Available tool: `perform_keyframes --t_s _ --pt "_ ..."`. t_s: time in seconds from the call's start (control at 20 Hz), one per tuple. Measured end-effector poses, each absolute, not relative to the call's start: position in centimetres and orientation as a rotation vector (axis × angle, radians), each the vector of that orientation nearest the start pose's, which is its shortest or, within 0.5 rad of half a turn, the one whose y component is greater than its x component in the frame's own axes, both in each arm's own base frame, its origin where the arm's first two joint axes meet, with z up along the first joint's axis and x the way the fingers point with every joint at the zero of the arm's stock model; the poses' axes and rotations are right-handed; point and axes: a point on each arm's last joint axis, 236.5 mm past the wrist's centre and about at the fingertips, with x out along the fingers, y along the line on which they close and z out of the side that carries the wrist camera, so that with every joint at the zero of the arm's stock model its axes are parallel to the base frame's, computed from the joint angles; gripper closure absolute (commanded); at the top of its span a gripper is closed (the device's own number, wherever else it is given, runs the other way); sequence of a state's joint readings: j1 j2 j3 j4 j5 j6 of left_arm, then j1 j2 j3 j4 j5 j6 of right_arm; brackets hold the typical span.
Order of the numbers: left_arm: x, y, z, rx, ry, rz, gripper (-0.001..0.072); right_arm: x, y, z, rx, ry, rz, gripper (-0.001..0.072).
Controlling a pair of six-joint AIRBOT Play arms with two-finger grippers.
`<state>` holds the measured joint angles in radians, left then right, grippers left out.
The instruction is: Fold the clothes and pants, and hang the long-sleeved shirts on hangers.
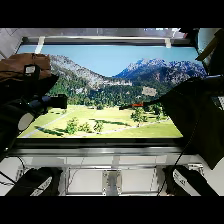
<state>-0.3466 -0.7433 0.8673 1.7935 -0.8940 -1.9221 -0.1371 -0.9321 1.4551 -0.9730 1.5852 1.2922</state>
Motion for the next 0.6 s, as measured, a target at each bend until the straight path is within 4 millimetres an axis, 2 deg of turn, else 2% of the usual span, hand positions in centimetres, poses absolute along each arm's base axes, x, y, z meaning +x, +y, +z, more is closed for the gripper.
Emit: perform_keyframes --t_s 0.35,0.6 --pt "34.6 -8.2 11.9 0.000 0.723 -0.096 0.0007 29.6 9.1 23.5 0.121 0.923 0.540 0.0693" --pt "35.8 -8.3 9.3 0.041 0.783 -0.082 -0.0001 30.3 8.4 23.0 0.112 0.920 0.507 0.0693"
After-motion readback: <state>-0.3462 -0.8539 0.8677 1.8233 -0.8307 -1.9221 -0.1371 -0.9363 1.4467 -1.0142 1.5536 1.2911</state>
